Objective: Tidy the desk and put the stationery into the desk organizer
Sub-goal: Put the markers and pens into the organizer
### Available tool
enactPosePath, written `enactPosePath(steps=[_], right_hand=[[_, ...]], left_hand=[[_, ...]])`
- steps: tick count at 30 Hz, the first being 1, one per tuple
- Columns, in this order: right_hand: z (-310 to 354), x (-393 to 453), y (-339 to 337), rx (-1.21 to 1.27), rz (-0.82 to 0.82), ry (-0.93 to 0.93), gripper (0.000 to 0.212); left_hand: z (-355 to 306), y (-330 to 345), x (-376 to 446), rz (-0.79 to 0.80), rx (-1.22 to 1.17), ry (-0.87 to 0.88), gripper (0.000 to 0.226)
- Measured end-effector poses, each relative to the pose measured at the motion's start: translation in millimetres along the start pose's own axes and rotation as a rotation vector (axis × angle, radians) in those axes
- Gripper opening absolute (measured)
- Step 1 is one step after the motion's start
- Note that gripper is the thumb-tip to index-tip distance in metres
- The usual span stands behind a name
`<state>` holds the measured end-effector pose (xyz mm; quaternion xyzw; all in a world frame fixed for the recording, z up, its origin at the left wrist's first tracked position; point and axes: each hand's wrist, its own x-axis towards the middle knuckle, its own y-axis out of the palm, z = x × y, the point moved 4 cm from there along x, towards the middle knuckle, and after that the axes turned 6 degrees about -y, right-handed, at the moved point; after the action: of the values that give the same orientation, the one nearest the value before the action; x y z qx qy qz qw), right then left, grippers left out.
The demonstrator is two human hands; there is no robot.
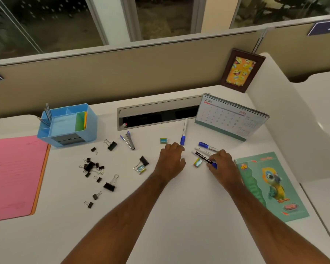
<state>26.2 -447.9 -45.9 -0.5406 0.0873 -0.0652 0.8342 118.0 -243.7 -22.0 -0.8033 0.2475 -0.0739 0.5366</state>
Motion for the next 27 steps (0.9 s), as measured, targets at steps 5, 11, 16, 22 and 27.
enactPosePath(steps=[5, 11, 16, 22, 27], right_hand=[[-2.0, -2.8, 0.5, -0.018, 0.011, -0.002, 0.022], [-4.1, -7.1, -8.8, 0.178, -0.094, 0.063, 0.017], [-5.0, -7.4, -13.3, 0.341, -0.140, 0.112, 0.016], [1.6, -2.0, -18.8, 0.397, -0.215, 0.137, 0.017], [16.7, 2.9, -19.4, 0.437, -0.190, 0.119, 0.016]], left_hand=[[-8.1, 3.5, 20.0, -0.016, 0.054, -0.025, 0.038], [-15.7, 8.0, 53.2, 0.039, 0.168, -0.056, 0.052], [-12.0, 21.6, 61.6, 0.125, 0.297, -0.054, 0.048], [-2.9, 24.8, 46.3, 0.055, 0.266, -0.051, 0.035], [7.5, 26.8, 26.8, 0.057, 0.234, -0.102, 0.030]])
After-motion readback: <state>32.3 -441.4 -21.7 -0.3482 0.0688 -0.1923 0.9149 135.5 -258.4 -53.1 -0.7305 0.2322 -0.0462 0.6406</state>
